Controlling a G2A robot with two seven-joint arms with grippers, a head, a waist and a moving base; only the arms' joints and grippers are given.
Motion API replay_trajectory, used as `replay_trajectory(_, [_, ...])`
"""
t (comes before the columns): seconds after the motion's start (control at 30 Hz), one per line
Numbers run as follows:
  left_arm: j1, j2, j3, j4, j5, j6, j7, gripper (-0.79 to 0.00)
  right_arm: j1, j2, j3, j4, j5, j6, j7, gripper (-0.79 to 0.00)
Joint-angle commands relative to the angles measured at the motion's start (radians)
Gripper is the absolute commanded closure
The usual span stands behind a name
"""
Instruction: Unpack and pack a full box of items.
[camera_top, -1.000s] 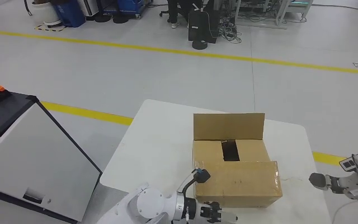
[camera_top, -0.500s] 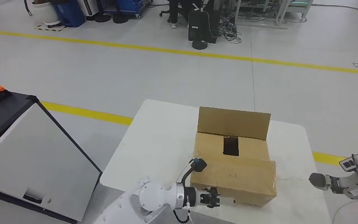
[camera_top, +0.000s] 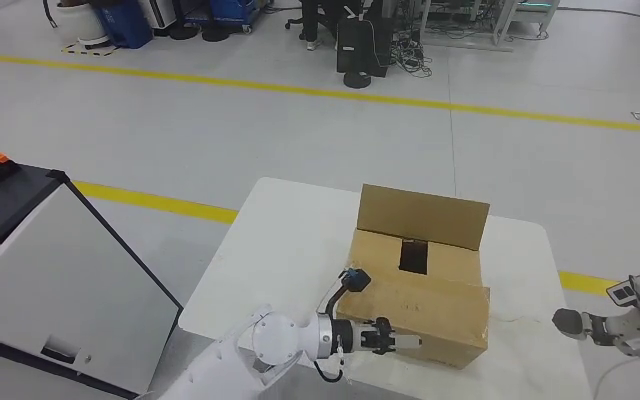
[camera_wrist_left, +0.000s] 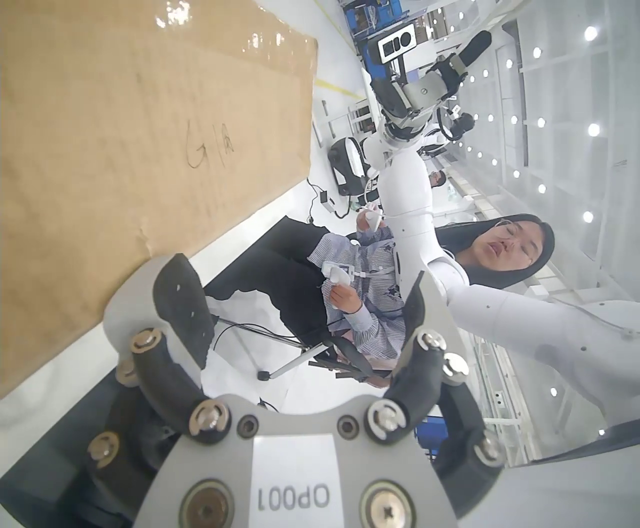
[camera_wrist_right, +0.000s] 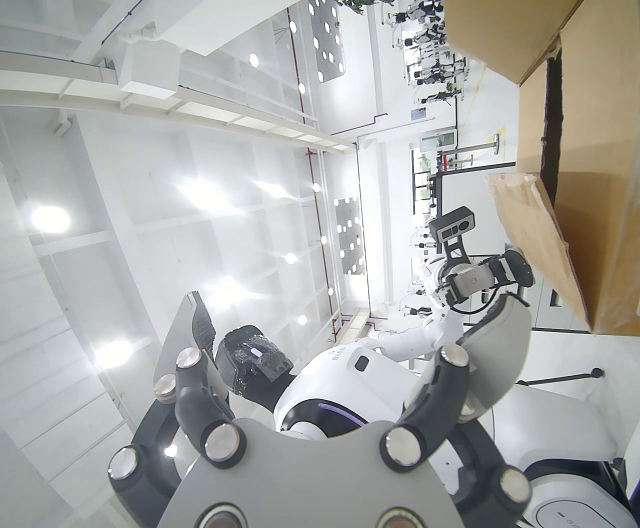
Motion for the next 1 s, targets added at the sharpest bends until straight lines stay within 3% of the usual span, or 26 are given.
replay_trajectory(0.0, [0.025, 0.011, -0.025, -0.058, 0.038, 0.028, 0.001, -0.785, 0.0, 0.0, 0.0, 0.0, 0.0, 0.0, 0.0, -0.785])
replay_trajectory(0.1, [0.089, 0.036, -0.096, -0.157, 0.103, 0.053, 0.007, -0.785, 0.002, -0.002, -0.001, 0.003, 0.015, 0.008, -0.019, -0.785])
replay_trajectory(0.2, [0.192, 0.067, -0.206, -0.276, 0.173, 0.037, 0.046, -0.785, 0.03, -0.008, -0.001, 0.006, 0.123, 0.081, -0.102, -0.785])
replay_trajectory(0.33, [0.314, 0.095, -0.326, -0.399, 0.253, 0.001, 0.079, -0.785, 0.082, -0.012, -0.016, 0.005, 0.163, 0.074, -0.165, -0.785])
replay_trajectory(0.43, [0.371, 0.108, -0.39, -0.439, 0.289, -0.034, 0.091, -0.785, 0.148, -0.01, -0.044, 0.011, 0.101, 0.015, -0.234, -0.785])
replay_trajectory(0.63, [0.417, 0.118, -0.437, -0.482, 0.367, -0.03, 0.102, -0.785, 0.27, 0.0, -0.126, 0.052, -0.053, -0.004, -0.313, -0.785])
replay_trajectory(0.97, [0.417, 0.118, -0.437, -0.482, 0.367, -0.03, 0.102, -0.785, 0.27, 0.0, -0.126, 0.052, -0.053, -0.004, -0.313, -0.785])
